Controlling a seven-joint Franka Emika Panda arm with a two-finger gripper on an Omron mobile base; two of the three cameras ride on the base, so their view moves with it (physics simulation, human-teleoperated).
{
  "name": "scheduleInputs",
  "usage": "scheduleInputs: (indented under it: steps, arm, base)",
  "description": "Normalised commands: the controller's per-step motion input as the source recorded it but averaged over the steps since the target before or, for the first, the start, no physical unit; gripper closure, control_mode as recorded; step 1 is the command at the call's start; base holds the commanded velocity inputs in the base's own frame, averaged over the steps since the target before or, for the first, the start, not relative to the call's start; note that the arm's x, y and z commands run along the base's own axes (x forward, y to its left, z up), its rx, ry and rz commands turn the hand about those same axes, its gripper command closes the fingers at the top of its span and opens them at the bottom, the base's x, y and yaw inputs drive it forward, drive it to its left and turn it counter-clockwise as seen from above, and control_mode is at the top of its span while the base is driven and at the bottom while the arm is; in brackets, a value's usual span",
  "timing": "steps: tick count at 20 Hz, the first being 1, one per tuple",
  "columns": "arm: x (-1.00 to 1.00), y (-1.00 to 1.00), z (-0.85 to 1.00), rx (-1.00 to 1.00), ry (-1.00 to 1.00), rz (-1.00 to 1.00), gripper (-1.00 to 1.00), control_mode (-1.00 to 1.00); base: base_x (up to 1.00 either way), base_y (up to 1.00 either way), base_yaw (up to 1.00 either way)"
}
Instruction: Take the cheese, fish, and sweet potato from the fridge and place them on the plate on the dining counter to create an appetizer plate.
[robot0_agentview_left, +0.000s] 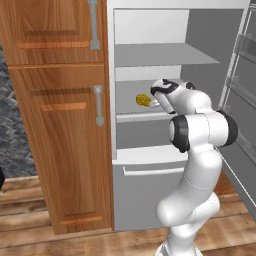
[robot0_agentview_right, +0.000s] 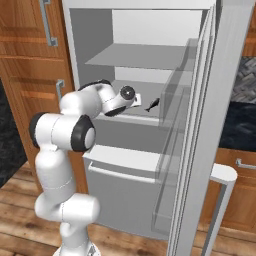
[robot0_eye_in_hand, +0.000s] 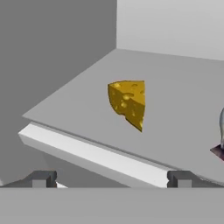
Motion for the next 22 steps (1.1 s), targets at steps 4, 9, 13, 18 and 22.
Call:
scheduleInputs:
  steps: [4,9,13,18,22]
  arm:
    - [0.25,0.00,-0.18,0.00,0.00,0.00,-1.00,-1.00]
    - [0.30,0.00,-0.13,0.00,0.00,0.00,-1.00,-1.00]
    - [0.35,0.00,-0.01,0.00,0.00,0.00,-1.00,-1.00]
    - [0.37,0.00,-0.01,0.00,0.00,0.00,-1.00,-1.00]
    - [0.36,0.00,-0.04,0.00,0.00,0.00,-1.00,-1.00]
  base:
    - [0.00,0.00,0.00]
    - [0.00,0.00,0.00]
    - [0.00,0.00,0.00]
    - [0.00,0.00,0.00]
    - [0.00,0.00,0.00]
